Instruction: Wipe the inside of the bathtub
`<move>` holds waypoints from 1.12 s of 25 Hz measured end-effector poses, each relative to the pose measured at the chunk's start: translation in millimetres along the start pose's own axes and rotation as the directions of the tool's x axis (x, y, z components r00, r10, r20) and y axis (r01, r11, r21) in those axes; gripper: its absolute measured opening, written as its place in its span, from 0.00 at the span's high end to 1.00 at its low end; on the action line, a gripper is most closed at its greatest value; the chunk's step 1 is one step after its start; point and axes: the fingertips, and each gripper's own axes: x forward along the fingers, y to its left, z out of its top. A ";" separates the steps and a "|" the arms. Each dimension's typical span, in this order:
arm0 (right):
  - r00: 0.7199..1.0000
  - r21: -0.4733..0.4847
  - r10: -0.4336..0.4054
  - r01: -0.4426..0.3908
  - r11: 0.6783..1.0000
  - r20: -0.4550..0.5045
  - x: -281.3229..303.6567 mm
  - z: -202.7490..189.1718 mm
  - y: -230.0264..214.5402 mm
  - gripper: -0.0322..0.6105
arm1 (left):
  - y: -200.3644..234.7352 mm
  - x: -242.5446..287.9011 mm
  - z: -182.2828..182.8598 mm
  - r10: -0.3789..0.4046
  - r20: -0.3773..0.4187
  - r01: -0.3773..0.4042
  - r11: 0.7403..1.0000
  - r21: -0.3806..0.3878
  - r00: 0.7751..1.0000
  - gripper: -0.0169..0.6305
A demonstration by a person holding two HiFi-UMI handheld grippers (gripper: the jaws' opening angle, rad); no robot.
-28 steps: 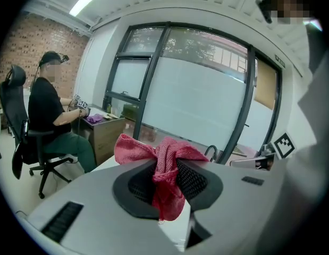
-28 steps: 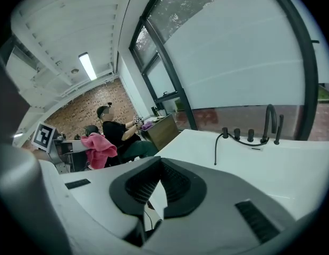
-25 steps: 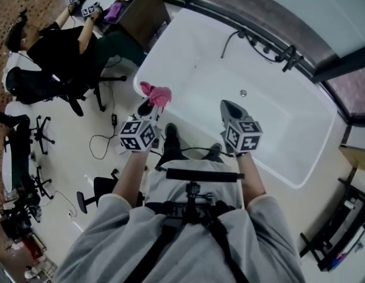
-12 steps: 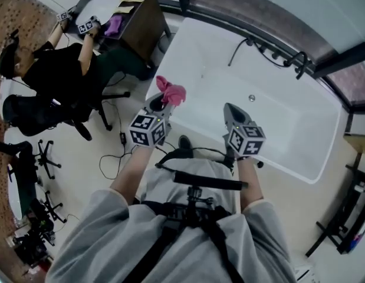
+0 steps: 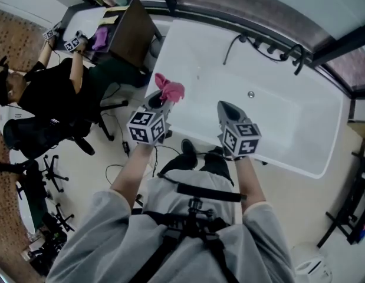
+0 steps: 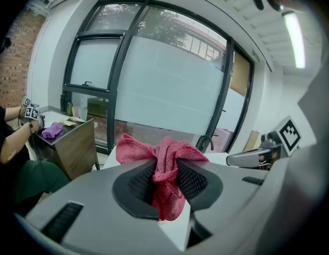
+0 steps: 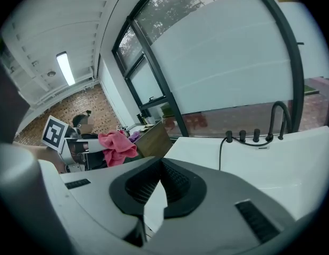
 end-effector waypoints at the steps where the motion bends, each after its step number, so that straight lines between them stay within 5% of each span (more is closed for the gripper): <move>1: 1.000 -0.008 0.010 -0.010 1.000 -0.003 4.8 2.6 -6.1 0.94 | 0.4 8.1 -0.1 0.011 -0.002 -0.011 1.000 -0.005 1.000 0.84; 7: 0.997 -0.019 0.081 -0.081 0.997 -0.019 49.4 9.7 -45.9 0.94 | 13.4 79.1 -1.7 0.079 -0.012 -0.079 0.997 -0.001 0.997 0.84; 12: 0.999 0.019 0.045 -0.045 0.999 0.009 94.3 9.2 -68.4 0.94 | 47.0 141.4 -9.9 0.107 -0.046 -0.107 0.994 0.002 0.993 0.84; 20: 0.998 0.139 -0.010 0.001 0.990 0.066 219.9 -31.4 -127.9 0.94 | 133.2 287.7 -67.8 0.093 -0.084 -0.091 0.996 0.028 0.992 0.84; 28: 0.994 0.101 -0.043 0.032 0.994 0.104 337.9 -72.9 -179.2 0.94 | 214.5 437.3 -117.8 0.100 -0.061 -0.098 0.995 0.032 0.993 0.84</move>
